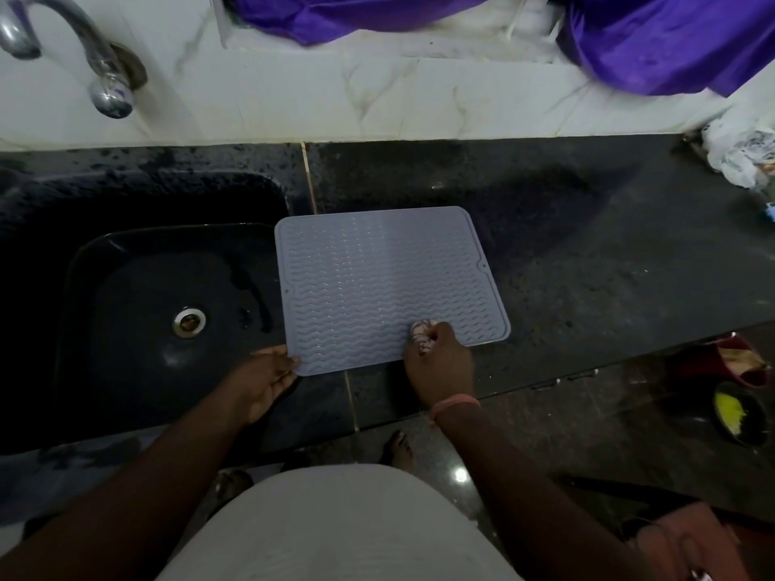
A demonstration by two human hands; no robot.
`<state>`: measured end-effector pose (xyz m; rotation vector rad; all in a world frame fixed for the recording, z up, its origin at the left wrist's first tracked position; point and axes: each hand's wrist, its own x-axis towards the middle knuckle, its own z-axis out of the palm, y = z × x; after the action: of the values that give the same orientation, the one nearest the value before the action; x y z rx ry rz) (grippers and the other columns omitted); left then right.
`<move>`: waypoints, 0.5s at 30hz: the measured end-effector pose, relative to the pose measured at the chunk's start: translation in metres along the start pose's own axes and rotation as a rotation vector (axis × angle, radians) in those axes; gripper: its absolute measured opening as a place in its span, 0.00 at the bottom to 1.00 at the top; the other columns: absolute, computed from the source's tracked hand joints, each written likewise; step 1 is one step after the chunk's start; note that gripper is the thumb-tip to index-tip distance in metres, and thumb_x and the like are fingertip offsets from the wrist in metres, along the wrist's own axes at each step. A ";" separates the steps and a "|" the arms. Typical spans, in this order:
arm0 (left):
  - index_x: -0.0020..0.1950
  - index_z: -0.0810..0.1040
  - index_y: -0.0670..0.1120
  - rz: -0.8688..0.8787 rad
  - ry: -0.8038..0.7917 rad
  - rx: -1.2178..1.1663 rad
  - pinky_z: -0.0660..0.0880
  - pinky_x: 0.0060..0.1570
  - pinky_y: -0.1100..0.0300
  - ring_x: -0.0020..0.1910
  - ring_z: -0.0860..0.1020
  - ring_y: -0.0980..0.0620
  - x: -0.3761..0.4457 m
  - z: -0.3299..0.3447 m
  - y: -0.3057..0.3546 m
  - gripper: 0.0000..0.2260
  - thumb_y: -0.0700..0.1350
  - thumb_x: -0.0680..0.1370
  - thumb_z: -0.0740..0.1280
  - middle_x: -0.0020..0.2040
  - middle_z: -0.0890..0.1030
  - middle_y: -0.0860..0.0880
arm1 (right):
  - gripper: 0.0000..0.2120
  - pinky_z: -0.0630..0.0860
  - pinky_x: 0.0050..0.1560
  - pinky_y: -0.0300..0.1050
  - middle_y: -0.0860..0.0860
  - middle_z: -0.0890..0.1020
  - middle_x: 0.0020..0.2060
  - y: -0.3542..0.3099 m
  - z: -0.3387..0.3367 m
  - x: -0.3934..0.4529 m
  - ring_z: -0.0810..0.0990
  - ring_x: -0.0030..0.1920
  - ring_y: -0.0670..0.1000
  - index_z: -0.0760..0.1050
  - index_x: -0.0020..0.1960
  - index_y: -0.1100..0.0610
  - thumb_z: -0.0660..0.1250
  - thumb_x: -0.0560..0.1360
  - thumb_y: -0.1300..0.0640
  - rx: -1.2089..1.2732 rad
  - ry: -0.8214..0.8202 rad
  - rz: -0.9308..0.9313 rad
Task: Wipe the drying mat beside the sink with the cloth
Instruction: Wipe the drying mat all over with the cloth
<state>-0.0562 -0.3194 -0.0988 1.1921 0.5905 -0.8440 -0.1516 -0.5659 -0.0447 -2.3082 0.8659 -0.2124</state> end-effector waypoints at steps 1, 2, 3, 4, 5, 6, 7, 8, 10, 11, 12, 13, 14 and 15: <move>0.68 0.75 0.36 -0.001 0.001 0.004 0.74 0.58 0.58 0.55 0.80 0.50 0.000 0.000 0.000 0.18 0.29 0.79 0.63 0.63 0.80 0.41 | 0.10 0.71 0.40 0.37 0.53 0.82 0.39 -0.005 0.005 -0.005 0.82 0.40 0.54 0.75 0.51 0.57 0.70 0.75 0.51 0.013 -0.011 -0.015; 0.68 0.75 0.36 -0.002 0.004 0.011 0.73 0.59 0.58 0.54 0.80 0.50 0.000 0.000 0.000 0.17 0.29 0.79 0.63 0.63 0.81 0.41 | 0.10 0.71 0.40 0.37 0.53 0.83 0.39 -0.011 0.010 -0.009 0.82 0.39 0.53 0.75 0.50 0.57 0.70 0.75 0.52 0.028 -0.024 -0.027; 0.68 0.76 0.36 -0.003 0.007 0.015 0.73 0.59 0.58 0.54 0.80 0.50 0.000 0.000 0.000 0.17 0.29 0.79 0.63 0.62 0.81 0.42 | 0.10 0.71 0.39 0.37 0.52 0.82 0.39 -0.016 0.015 -0.014 0.81 0.38 0.52 0.75 0.50 0.57 0.71 0.74 0.53 0.043 -0.040 -0.035; 0.67 0.76 0.36 -0.004 0.013 0.019 0.73 0.59 0.58 0.54 0.81 0.50 -0.001 0.000 0.000 0.17 0.29 0.79 0.63 0.61 0.82 0.42 | 0.09 0.70 0.38 0.35 0.50 0.81 0.38 -0.021 0.020 -0.018 0.79 0.37 0.50 0.74 0.49 0.56 0.71 0.74 0.53 0.056 -0.055 -0.037; 0.67 0.77 0.37 -0.002 0.017 0.020 0.74 0.57 0.59 0.53 0.81 0.51 -0.001 0.000 0.000 0.16 0.29 0.79 0.63 0.59 0.82 0.43 | 0.09 0.68 0.37 0.33 0.49 0.79 0.37 -0.027 0.026 -0.022 0.77 0.36 0.48 0.73 0.48 0.54 0.71 0.73 0.53 0.073 -0.063 -0.030; 0.66 0.77 0.38 0.000 0.018 0.022 0.74 0.56 0.60 0.52 0.81 0.51 -0.001 0.001 0.001 0.16 0.29 0.79 0.63 0.57 0.83 0.44 | 0.09 0.66 0.34 0.29 0.47 0.78 0.36 -0.032 0.031 -0.026 0.76 0.35 0.47 0.72 0.47 0.53 0.72 0.73 0.52 0.098 -0.069 -0.014; 0.65 0.78 0.38 0.000 0.014 0.022 0.75 0.54 0.61 0.51 0.81 0.52 -0.002 0.001 0.001 0.16 0.29 0.79 0.63 0.56 0.83 0.45 | 0.10 0.65 0.32 0.27 0.47 0.78 0.36 -0.037 0.036 -0.030 0.76 0.35 0.46 0.72 0.46 0.51 0.72 0.72 0.51 0.124 -0.082 0.003; 0.64 0.78 0.39 0.002 0.006 0.024 0.77 0.51 0.62 0.51 0.82 0.52 -0.002 0.001 0.001 0.15 0.29 0.79 0.62 0.55 0.83 0.45 | 0.10 0.65 0.32 0.26 0.47 0.78 0.36 -0.041 0.043 -0.035 0.76 0.35 0.46 0.72 0.46 0.51 0.72 0.71 0.50 0.145 -0.100 0.006; 0.62 0.79 0.40 0.013 -0.015 0.042 0.80 0.45 0.64 0.49 0.83 0.53 -0.005 0.001 0.002 0.15 0.29 0.79 0.61 0.54 0.84 0.45 | 0.10 0.70 0.36 0.29 0.49 0.81 0.38 -0.050 0.057 -0.049 0.78 0.36 0.46 0.74 0.47 0.52 0.72 0.70 0.50 0.181 -0.144 -0.022; 0.61 0.80 0.41 0.018 -0.018 0.056 0.80 0.44 0.64 0.49 0.83 0.53 -0.006 0.002 0.002 0.15 0.29 0.80 0.60 0.53 0.85 0.46 | 0.11 0.72 0.37 0.30 0.50 0.82 0.38 -0.054 0.064 -0.056 0.79 0.36 0.46 0.75 0.48 0.53 0.72 0.70 0.50 0.208 -0.160 -0.045; 0.60 0.80 0.42 0.026 -0.016 0.070 0.79 0.45 0.64 0.48 0.83 0.53 -0.008 0.002 0.002 0.15 0.30 0.80 0.59 0.51 0.85 0.47 | 0.11 0.72 0.37 0.29 0.50 0.83 0.38 -0.058 0.071 -0.062 0.79 0.35 0.45 0.76 0.48 0.54 0.71 0.69 0.51 0.234 -0.166 -0.074; 0.59 0.80 0.43 0.033 -0.008 0.071 0.79 0.45 0.63 0.48 0.82 0.53 -0.010 0.003 0.002 0.15 0.30 0.81 0.58 0.50 0.85 0.48 | 0.11 0.72 0.37 0.28 0.50 0.83 0.37 -0.063 0.077 -0.067 0.79 0.35 0.45 0.76 0.48 0.54 0.71 0.69 0.51 0.252 -0.170 -0.103; 0.57 0.80 0.43 0.036 -0.002 0.072 0.79 0.46 0.62 0.48 0.82 0.52 -0.011 0.003 0.003 0.14 0.31 0.81 0.58 0.49 0.85 0.48 | 0.11 0.73 0.37 0.30 0.50 0.84 0.37 -0.067 0.082 -0.071 0.80 0.35 0.45 0.77 0.48 0.54 0.72 0.69 0.50 0.265 -0.185 -0.120; 0.56 0.80 0.43 0.037 -0.002 0.068 0.80 0.45 0.60 0.47 0.83 0.51 -0.013 0.003 0.004 0.14 0.31 0.81 0.57 0.48 0.85 0.46 | 0.12 0.76 0.38 0.33 0.50 0.85 0.38 -0.071 0.087 -0.073 0.82 0.37 0.46 0.77 0.48 0.54 0.72 0.68 0.48 0.280 -0.215 -0.121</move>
<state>-0.0604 -0.3189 -0.0852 1.2599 0.5401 -0.8393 -0.1392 -0.4335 -0.0616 -2.0760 0.5519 -0.1254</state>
